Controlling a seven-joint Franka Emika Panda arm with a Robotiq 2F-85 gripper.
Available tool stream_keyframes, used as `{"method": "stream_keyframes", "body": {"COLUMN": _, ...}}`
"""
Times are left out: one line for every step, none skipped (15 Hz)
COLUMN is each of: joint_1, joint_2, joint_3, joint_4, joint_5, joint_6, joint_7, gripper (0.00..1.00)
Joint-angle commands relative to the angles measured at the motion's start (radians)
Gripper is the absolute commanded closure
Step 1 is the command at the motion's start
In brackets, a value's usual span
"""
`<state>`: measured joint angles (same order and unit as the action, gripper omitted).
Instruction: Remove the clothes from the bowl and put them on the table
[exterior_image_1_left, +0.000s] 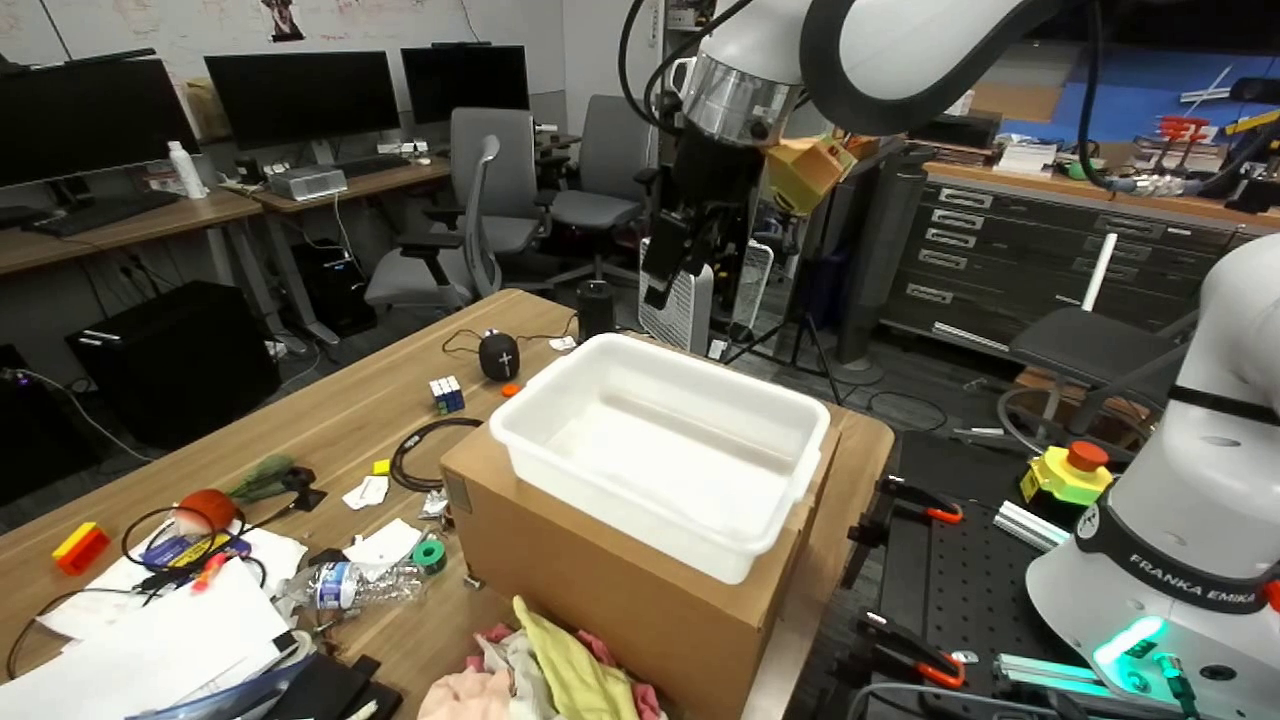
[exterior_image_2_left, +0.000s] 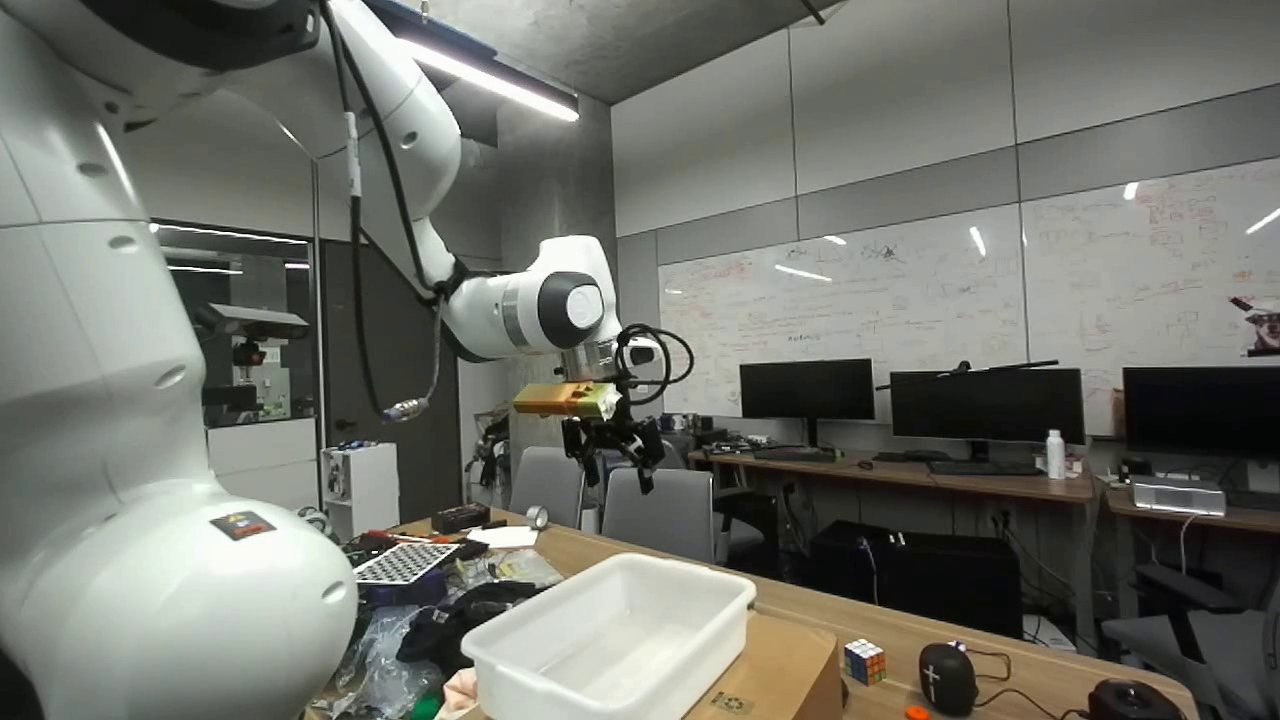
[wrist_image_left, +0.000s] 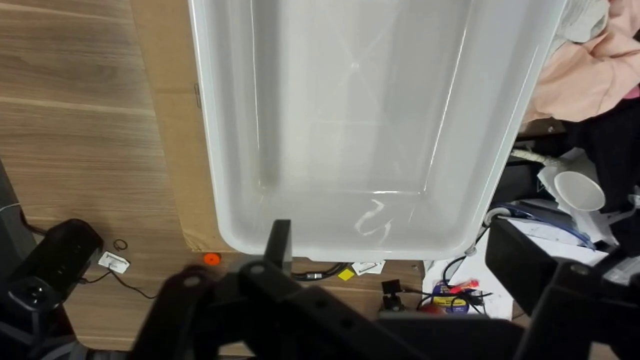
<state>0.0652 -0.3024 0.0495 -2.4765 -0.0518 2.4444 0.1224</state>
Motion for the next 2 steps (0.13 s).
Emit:
{"method": "stream_keyframes", "body": {"joint_1": -0.011, "joint_2": 0.0, "joint_3": 0.01, "joint_4": 0.001, "joint_5": 0.006, "joint_6": -0.002, "joint_7": -0.005, "gripper": 0.0}}
{"method": "stream_keyframes", "body": {"joint_1": -0.011, "joint_2": 0.0, "joint_3": 0.01, "joint_4": 0.001, "joint_5": 0.006, "joint_6": -0.002, "joint_7": -0.006, "gripper": 0.0}}
